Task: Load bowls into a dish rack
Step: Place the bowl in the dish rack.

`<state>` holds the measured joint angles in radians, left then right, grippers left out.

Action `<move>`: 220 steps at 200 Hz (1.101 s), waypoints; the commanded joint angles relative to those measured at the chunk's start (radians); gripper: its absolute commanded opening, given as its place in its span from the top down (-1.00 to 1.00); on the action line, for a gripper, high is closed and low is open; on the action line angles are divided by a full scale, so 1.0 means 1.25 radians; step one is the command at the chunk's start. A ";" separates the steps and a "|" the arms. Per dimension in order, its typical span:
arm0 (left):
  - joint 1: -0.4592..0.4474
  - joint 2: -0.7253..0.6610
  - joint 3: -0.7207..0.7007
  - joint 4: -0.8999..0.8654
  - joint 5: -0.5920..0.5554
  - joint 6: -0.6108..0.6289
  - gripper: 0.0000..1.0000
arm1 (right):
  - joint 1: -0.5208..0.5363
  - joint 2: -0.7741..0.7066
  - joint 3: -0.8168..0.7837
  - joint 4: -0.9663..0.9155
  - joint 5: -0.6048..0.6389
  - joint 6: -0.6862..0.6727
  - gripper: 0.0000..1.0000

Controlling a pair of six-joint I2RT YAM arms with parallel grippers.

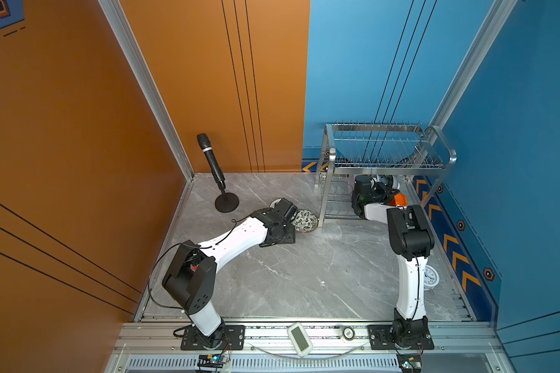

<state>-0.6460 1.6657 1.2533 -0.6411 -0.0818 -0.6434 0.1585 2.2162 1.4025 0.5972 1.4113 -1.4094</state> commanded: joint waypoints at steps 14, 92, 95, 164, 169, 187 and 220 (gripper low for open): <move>0.015 0.003 -0.003 0.005 0.015 0.018 -0.36 | 0.012 -0.013 -0.025 0.104 -0.004 -0.070 1.00; 0.027 -0.003 -0.025 0.024 0.035 0.020 -0.36 | 0.036 0.003 -0.047 0.236 -0.018 -0.188 1.00; 0.027 -0.004 -0.027 0.024 0.035 0.020 -0.36 | 0.037 0.004 -0.048 0.236 -0.016 -0.189 1.00; 0.041 -0.019 -0.044 0.028 0.042 0.026 -0.36 | 0.055 0.017 -0.063 0.249 0.008 -0.209 1.00; 0.042 -0.020 -0.044 0.029 0.042 0.025 -0.36 | 0.054 0.016 -0.066 0.250 0.011 -0.210 1.00; 0.043 -0.025 -0.050 0.032 0.042 0.024 -0.36 | 0.057 0.012 -0.081 0.250 0.014 -0.206 1.00; 0.042 -0.030 -0.058 0.036 0.042 0.020 -0.36 | 0.057 0.012 -0.101 0.238 0.020 -0.188 1.00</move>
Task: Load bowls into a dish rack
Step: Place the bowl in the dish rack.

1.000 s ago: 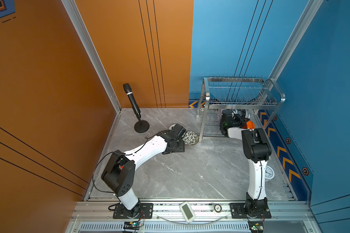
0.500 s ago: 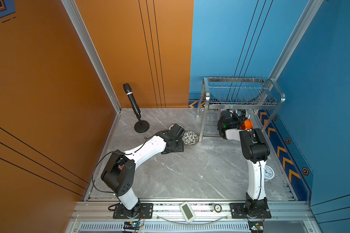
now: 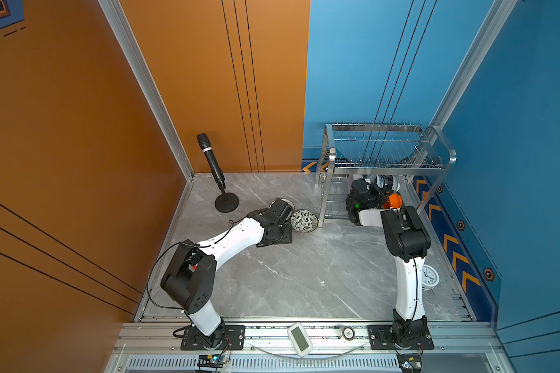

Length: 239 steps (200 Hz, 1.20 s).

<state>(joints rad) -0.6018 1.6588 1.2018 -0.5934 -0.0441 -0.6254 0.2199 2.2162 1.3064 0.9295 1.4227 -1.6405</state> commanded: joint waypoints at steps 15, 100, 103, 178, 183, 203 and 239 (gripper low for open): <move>0.008 -0.030 -0.019 -0.003 0.011 0.004 -0.36 | 0.006 0.012 -0.026 -0.044 0.017 0.017 1.00; 0.007 -0.045 -0.033 -0.003 0.002 -0.009 -0.36 | 0.009 -0.028 0.102 -0.870 0.004 0.677 1.00; 0.007 -0.044 -0.033 -0.002 0.002 -0.008 -0.35 | 0.009 -0.027 0.116 -0.904 0.003 0.715 1.00; 0.004 -0.050 -0.035 -0.004 0.002 -0.014 -0.35 | 0.018 -0.001 0.155 -1.031 -0.005 0.832 1.00; 0.004 -0.049 -0.036 -0.004 0.002 -0.014 -0.36 | 0.019 0.001 0.157 -1.033 -0.007 0.834 1.00; 0.003 -0.050 -0.036 -0.004 0.001 -0.014 -0.36 | 0.019 0.008 0.169 -1.037 -0.010 0.834 1.00; 0.003 -0.052 -0.036 -0.004 0.000 -0.020 -0.36 | 0.019 0.027 0.209 -1.044 -0.016 0.829 1.00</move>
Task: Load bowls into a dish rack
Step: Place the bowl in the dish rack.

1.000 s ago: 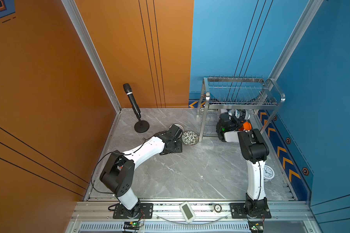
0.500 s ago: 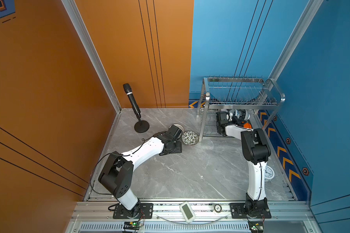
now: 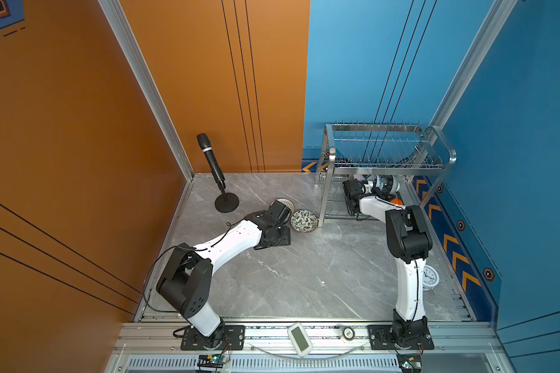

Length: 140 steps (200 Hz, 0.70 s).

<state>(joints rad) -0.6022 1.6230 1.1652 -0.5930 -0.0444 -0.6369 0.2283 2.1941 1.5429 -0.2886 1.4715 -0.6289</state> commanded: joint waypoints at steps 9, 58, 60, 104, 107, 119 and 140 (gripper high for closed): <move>0.002 -0.024 -0.008 -0.004 -0.001 -0.012 -0.35 | 0.013 0.050 0.031 -0.070 -0.056 0.017 1.00; 0.002 -0.030 -0.010 -0.008 -0.008 -0.015 -0.35 | 0.015 0.078 0.073 -0.078 -0.064 0.015 1.00; 0.002 -0.031 -0.009 -0.007 -0.009 -0.015 -0.36 | 0.014 0.078 0.074 -0.079 -0.065 0.015 1.00; 0.003 -0.027 -0.008 -0.009 -0.010 -0.018 -0.36 | 0.016 0.090 0.093 -0.086 -0.070 0.018 1.00; 0.002 -0.027 -0.008 -0.009 -0.009 -0.018 -0.36 | 0.015 0.091 0.093 -0.087 -0.071 0.019 1.00; 0.002 -0.027 -0.006 -0.009 -0.010 -0.018 -0.36 | 0.016 0.093 0.096 -0.088 -0.072 0.018 1.00; 0.002 -0.026 -0.003 -0.009 -0.009 -0.020 -0.35 | 0.016 0.098 0.105 -0.095 -0.073 0.020 0.97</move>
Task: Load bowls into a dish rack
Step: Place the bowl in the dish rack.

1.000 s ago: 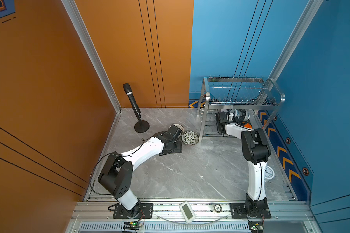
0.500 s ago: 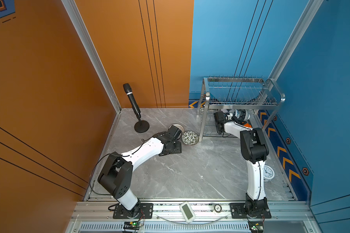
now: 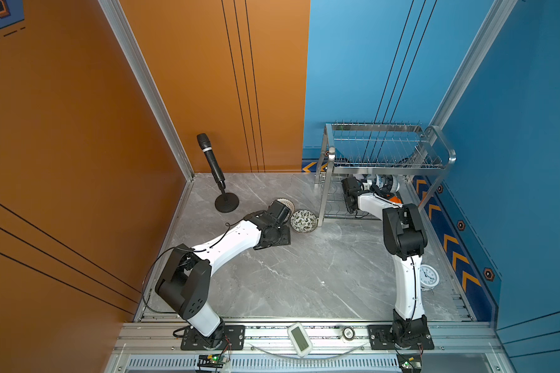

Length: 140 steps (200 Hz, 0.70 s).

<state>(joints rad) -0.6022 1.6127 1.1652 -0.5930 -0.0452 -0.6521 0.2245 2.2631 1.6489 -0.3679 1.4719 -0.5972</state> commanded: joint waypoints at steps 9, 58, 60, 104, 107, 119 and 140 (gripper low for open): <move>0.002 -0.015 -0.002 -0.008 -0.007 -0.007 -0.36 | 0.019 0.044 0.023 -0.035 -0.074 -0.003 0.94; -0.001 -0.013 -0.001 -0.009 -0.007 -0.010 -0.36 | 0.018 0.044 0.034 -0.049 -0.077 0.006 0.77; -0.001 -0.012 0.000 -0.009 -0.008 -0.010 -0.36 | 0.018 0.044 0.034 -0.049 -0.077 0.007 0.77; -0.004 -0.013 0.001 -0.009 -0.010 -0.013 -0.36 | 0.017 0.043 0.035 -0.053 -0.077 0.009 0.64; -0.005 -0.013 0.001 -0.010 -0.011 -0.013 -0.36 | 0.017 0.043 0.035 -0.054 -0.078 0.009 0.63; -0.007 -0.014 -0.001 -0.009 -0.012 -0.015 -0.36 | 0.017 0.041 0.036 -0.053 -0.078 0.009 0.63; -0.009 -0.016 -0.003 -0.009 -0.015 -0.016 -0.35 | 0.016 0.038 0.034 -0.054 -0.077 0.010 0.46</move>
<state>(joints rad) -0.6033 1.6127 1.1652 -0.5930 -0.0452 -0.6594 0.2295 2.2711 1.6794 -0.3939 1.4349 -0.5678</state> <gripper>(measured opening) 0.677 0.217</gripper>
